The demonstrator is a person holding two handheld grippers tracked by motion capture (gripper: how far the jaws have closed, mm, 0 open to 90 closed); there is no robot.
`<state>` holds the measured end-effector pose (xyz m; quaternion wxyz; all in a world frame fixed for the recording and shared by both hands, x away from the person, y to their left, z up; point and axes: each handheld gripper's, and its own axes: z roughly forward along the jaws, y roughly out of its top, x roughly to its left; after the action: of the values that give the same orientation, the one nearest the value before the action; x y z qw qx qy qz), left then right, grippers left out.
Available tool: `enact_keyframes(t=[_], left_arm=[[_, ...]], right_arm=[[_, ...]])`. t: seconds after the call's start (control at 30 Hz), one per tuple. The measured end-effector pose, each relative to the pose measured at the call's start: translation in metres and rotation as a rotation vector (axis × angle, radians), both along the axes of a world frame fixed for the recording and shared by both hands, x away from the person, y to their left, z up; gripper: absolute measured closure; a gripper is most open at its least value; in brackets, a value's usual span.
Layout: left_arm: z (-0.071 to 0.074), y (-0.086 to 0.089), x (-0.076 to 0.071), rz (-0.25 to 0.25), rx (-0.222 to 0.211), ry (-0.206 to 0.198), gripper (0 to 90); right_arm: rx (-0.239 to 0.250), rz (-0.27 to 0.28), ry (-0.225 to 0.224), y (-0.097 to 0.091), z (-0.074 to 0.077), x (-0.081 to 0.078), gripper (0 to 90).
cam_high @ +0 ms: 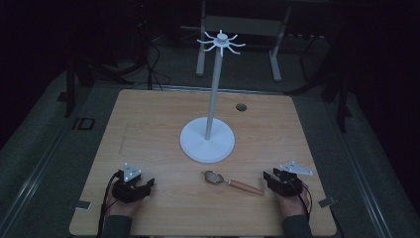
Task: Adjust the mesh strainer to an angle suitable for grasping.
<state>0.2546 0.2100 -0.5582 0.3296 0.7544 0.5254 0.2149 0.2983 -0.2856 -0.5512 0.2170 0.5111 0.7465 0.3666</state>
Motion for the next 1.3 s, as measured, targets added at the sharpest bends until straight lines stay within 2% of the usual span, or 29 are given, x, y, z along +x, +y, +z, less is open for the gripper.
enact_keyframes(t=[0.13,0.3,0.5,0.7,0.97,1.13,1.3], left_arm=[[0.001,0.001,0.000,-0.002,-0.002,0.006,43.5],[0.001,0.000,-0.002,-0.008,0.006,0.009,43.8],[0.001,-0.001,-0.002,-0.011,0.011,0.017,43.8],[0.001,-0.002,-0.002,-0.015,0.018,0.022,43.7],[0.001,-0.002,-0.001,-0.015,0.023,0.027,43.7],[0.001,-0.002,-0.001,-0.015,0.022,0.027,43.5],[0.001,-0.002,-0.001,-0.015,0.024,0.028,43.5]], right_arm=[[0.011,0.020,-0.007,0.001,0.002,-0.004,56.5],[0.057,0.048,-0.020,0.000,0.009,-0.012,58.1],[0.090,0.066,-0.006,-0.002,0.012,-0.021,57.7],[0.127,0.088,0.032,0.000,0.011,-0.035,55.8],[0.116,0.124,0.079,0.007,0.007,-0.047,54.2],[0.095,0.150,0.114,0.010,0.004,-0.047,54.3],[0.069,0.168,0.143,0.013,0.001,-0.046,58.2]])
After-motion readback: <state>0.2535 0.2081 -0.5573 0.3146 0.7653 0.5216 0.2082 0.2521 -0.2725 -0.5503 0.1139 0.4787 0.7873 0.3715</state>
